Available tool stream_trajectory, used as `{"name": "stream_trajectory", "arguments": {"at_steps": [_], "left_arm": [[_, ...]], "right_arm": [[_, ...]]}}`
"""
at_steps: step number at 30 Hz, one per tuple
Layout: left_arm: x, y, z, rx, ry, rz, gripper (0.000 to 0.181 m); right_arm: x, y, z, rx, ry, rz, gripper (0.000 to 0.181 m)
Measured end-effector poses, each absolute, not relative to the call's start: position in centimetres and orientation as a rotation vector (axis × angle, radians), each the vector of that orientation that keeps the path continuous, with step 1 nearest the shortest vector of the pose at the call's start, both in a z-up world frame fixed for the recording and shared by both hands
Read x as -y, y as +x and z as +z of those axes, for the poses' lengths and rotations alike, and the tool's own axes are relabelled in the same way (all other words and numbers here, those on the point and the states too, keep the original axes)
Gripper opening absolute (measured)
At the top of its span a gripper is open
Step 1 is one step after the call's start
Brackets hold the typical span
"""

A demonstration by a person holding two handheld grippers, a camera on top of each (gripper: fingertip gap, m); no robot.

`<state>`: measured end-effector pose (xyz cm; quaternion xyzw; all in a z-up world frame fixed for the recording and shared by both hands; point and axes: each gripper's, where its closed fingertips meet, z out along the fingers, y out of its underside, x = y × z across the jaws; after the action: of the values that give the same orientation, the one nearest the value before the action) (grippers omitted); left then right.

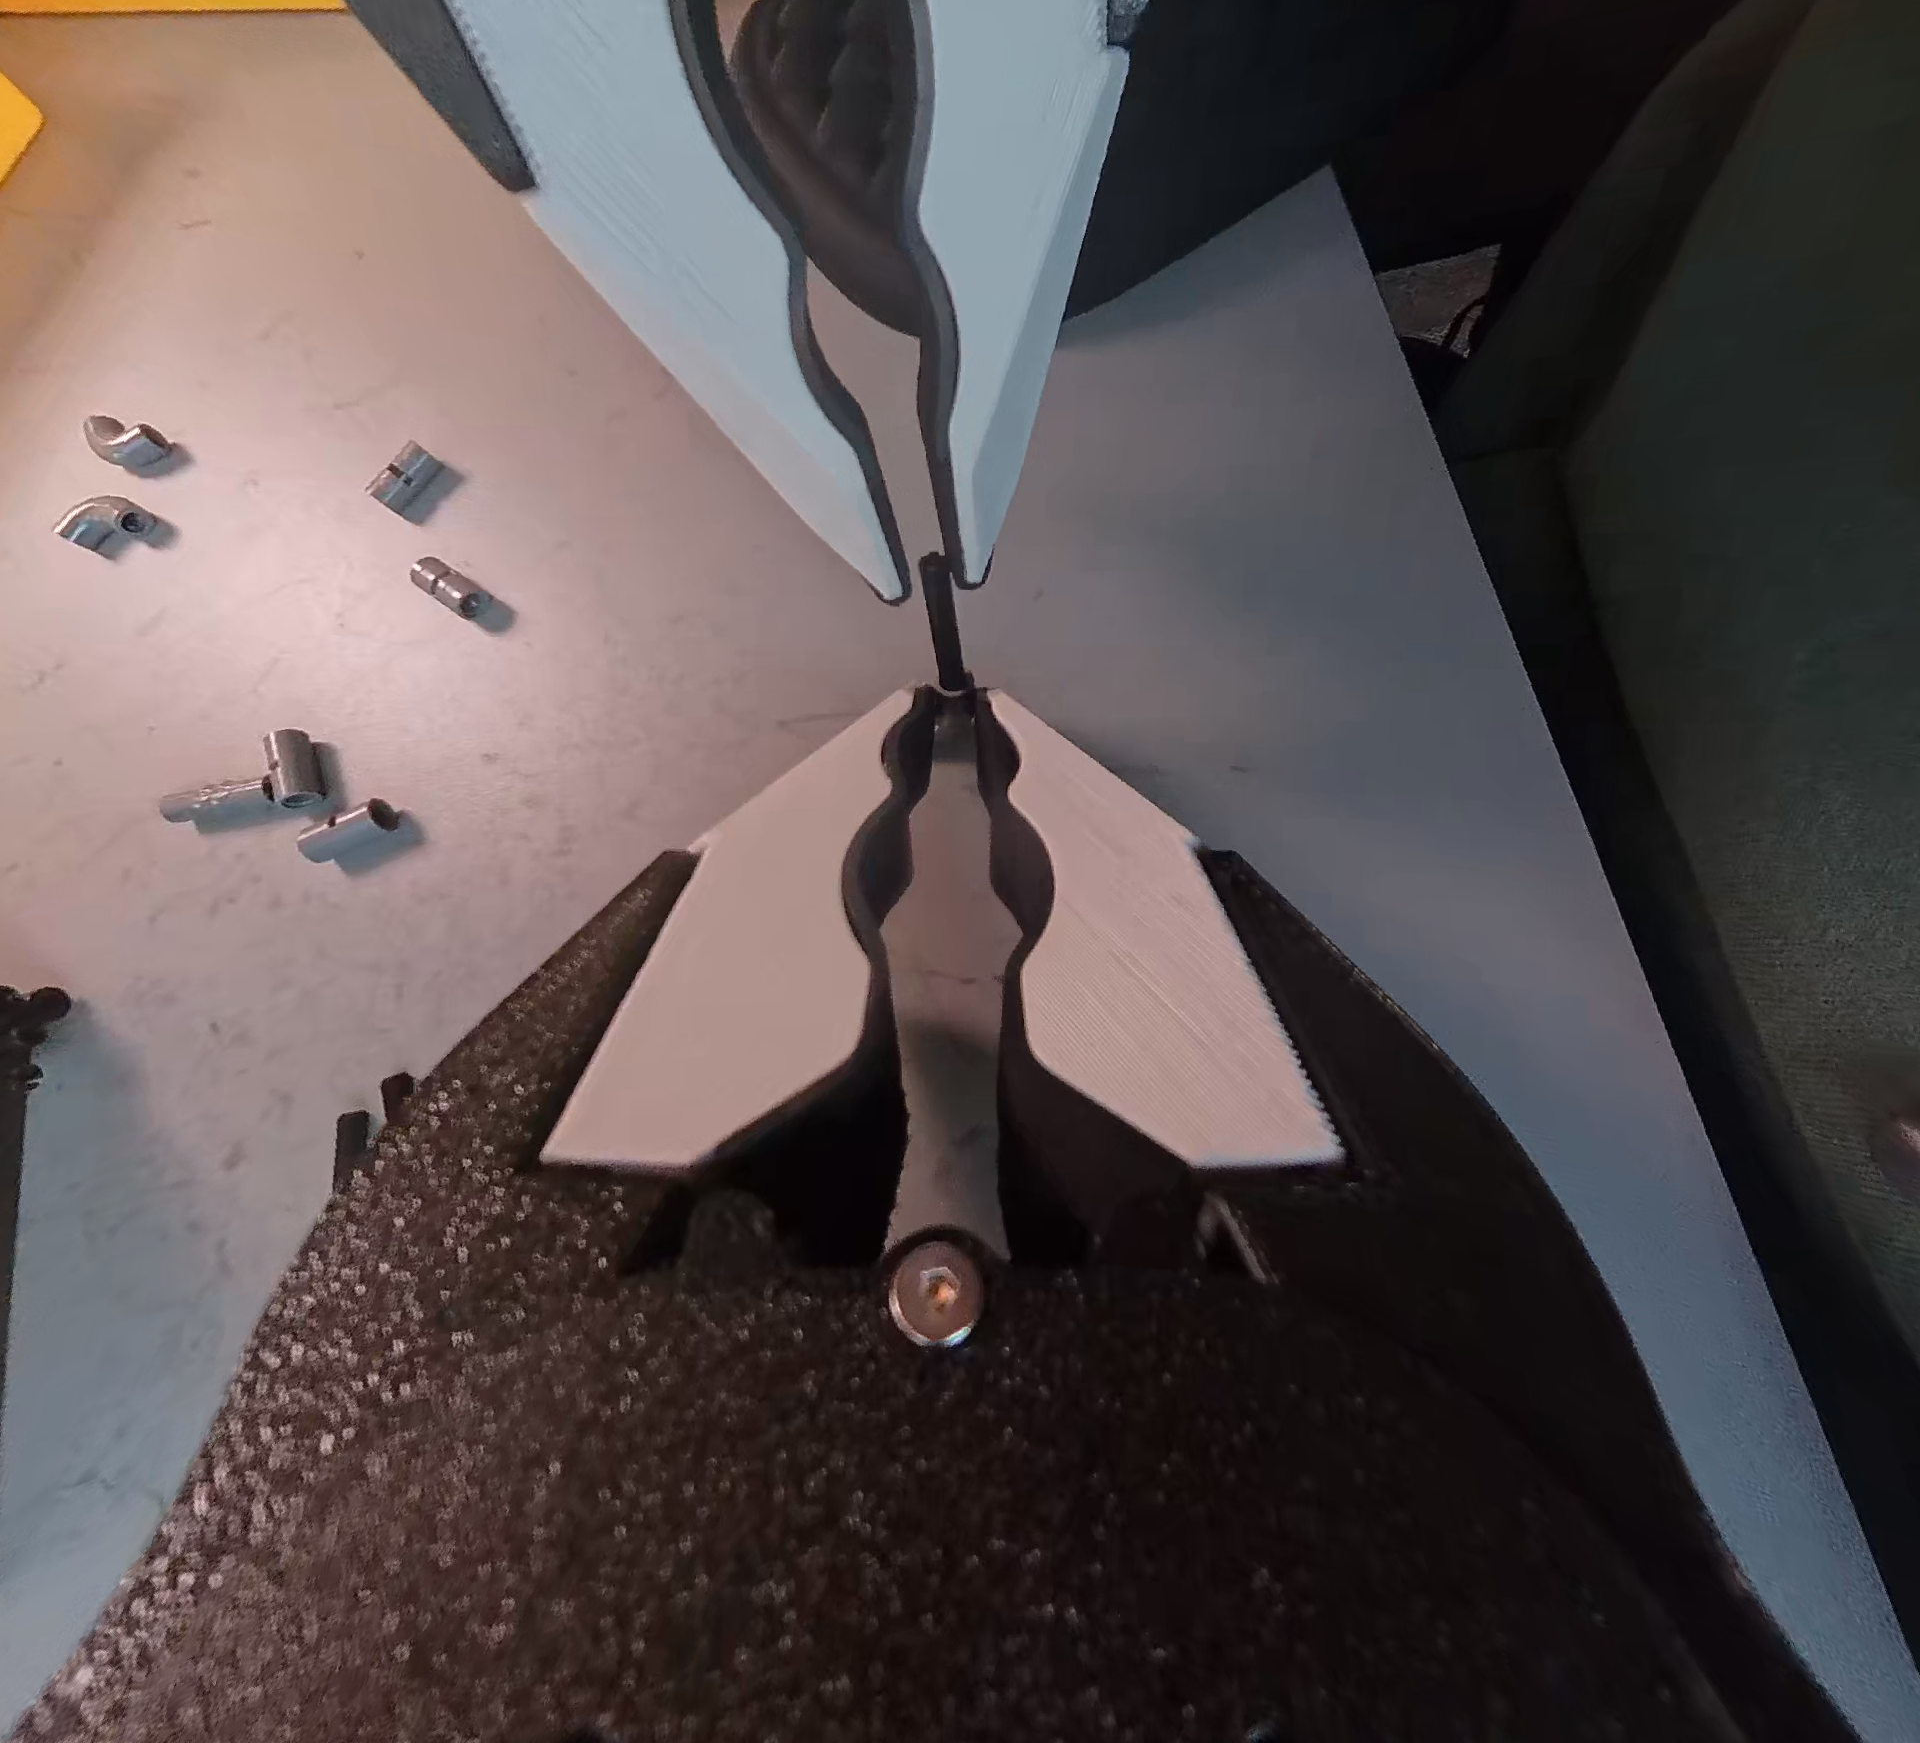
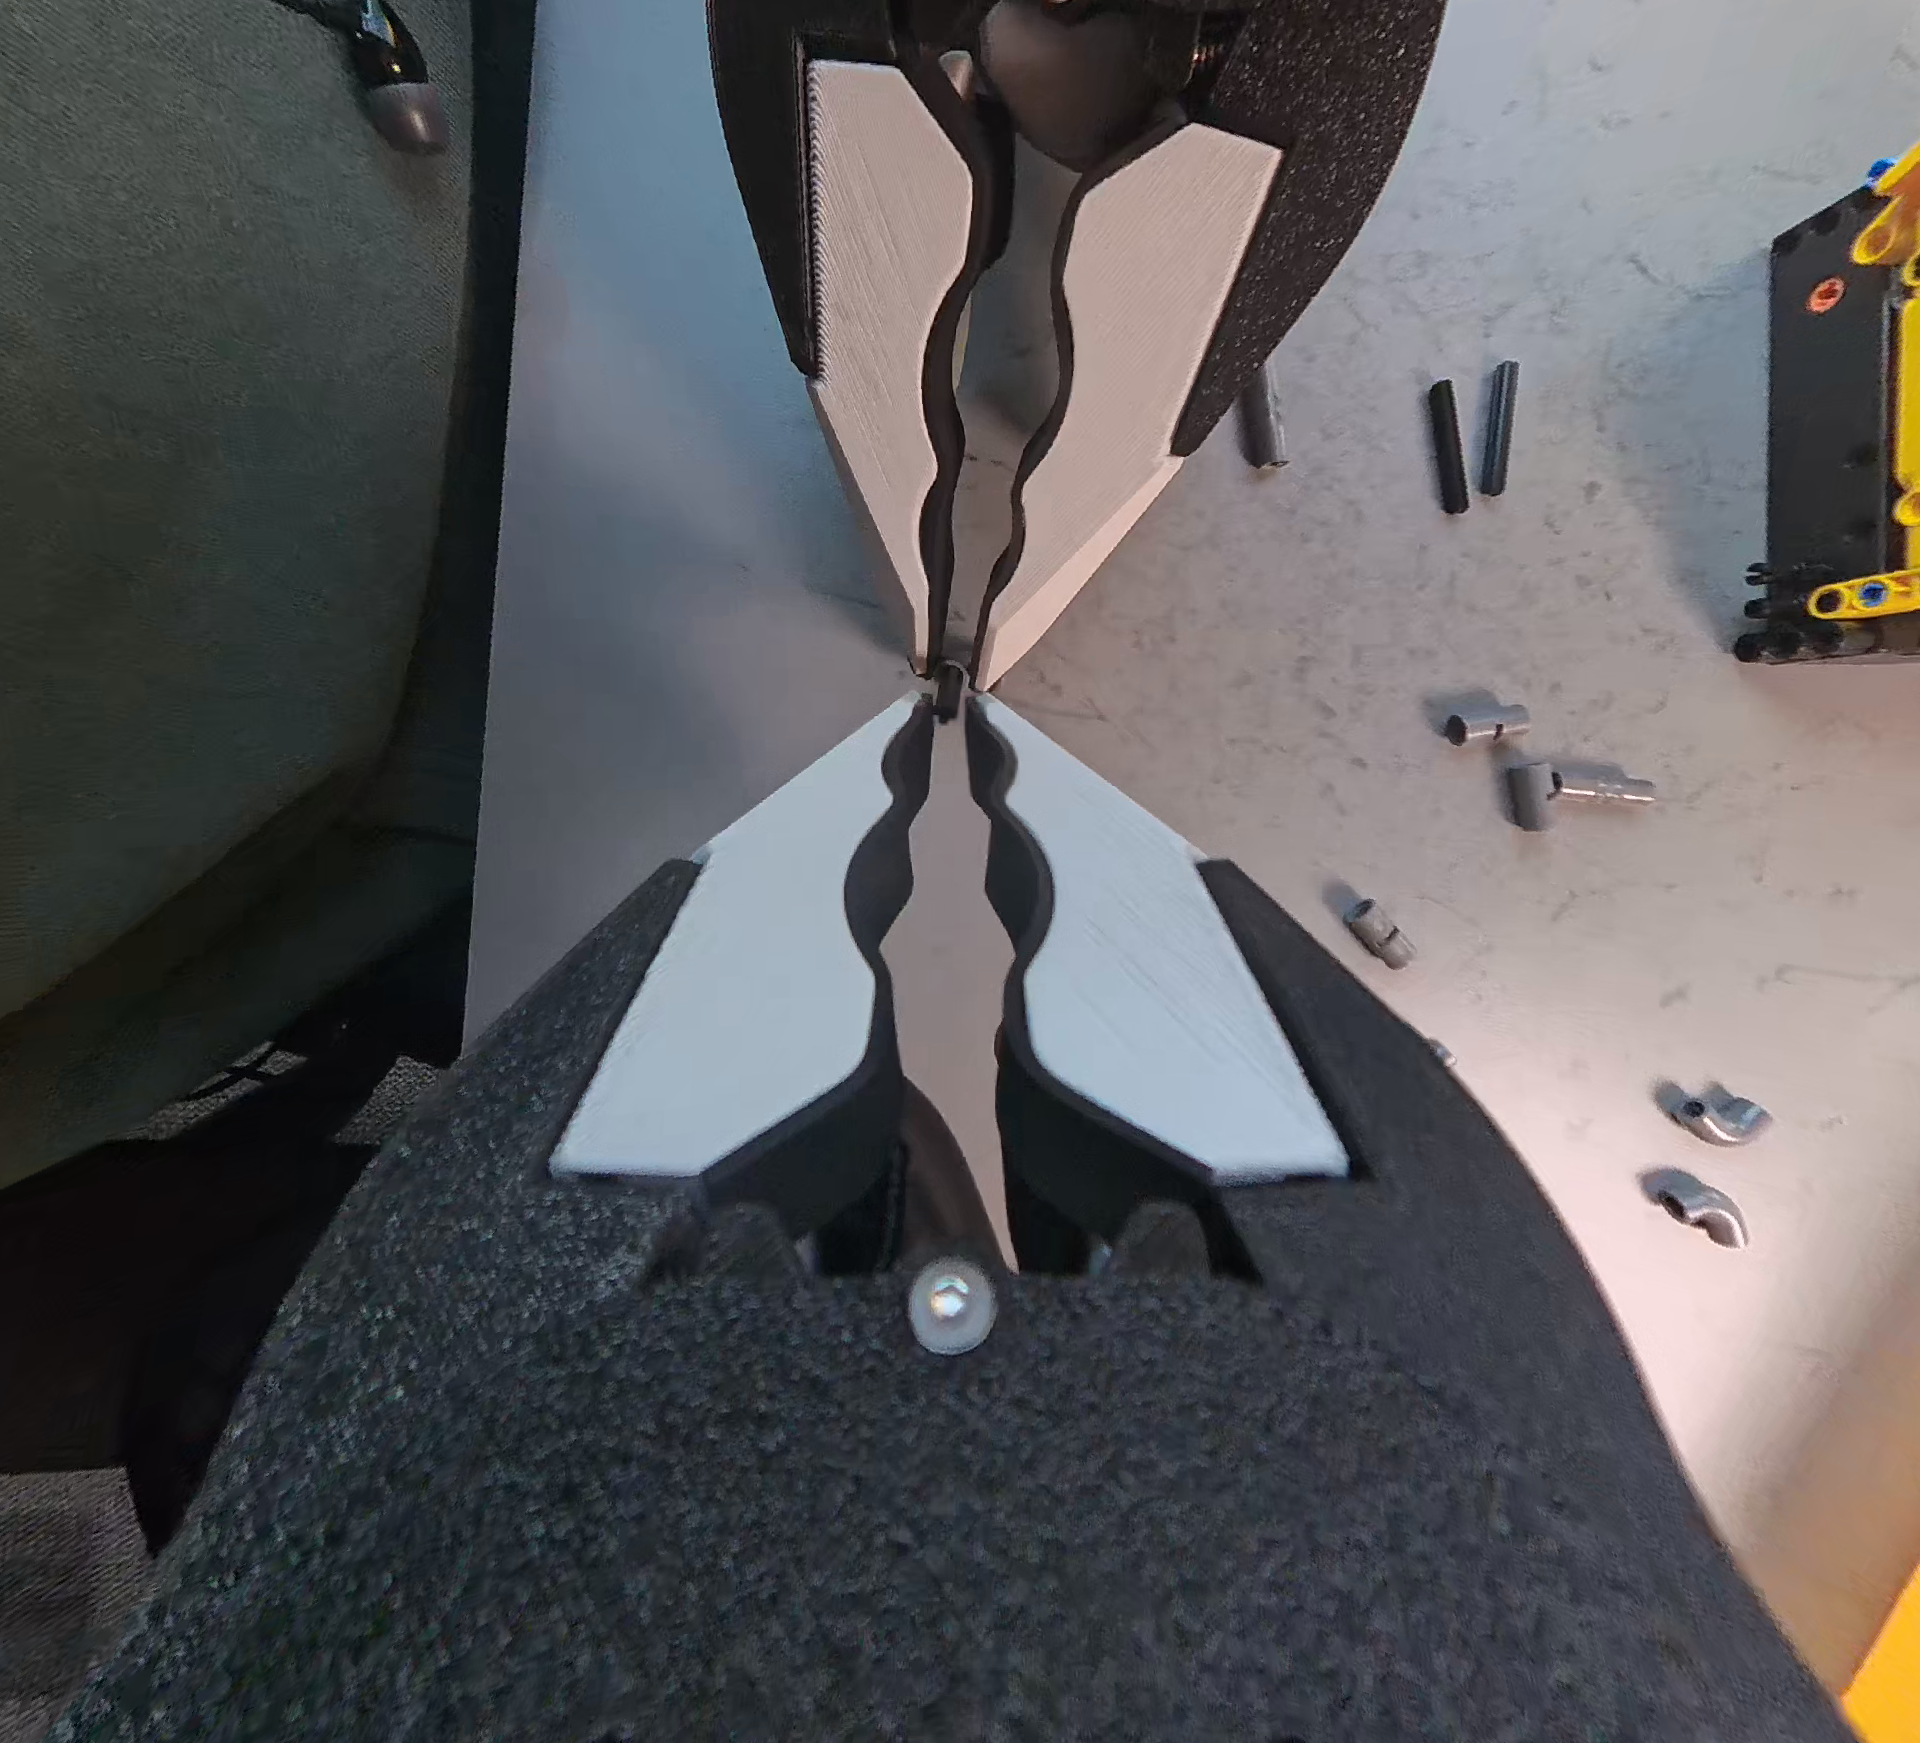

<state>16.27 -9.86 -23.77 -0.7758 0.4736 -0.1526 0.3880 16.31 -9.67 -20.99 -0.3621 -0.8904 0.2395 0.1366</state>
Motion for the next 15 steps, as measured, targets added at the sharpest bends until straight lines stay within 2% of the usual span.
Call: {"name": "stream_trajectory", "arguments": {"at_steps": [15], "left_arm": [[10.06,16.12,-23.85,-1.195,-1.976,-0.366,0.007]], "right_arm": [[10.31,15.94,-21.11,2.583,-1.235,0.596,0.003]]}}
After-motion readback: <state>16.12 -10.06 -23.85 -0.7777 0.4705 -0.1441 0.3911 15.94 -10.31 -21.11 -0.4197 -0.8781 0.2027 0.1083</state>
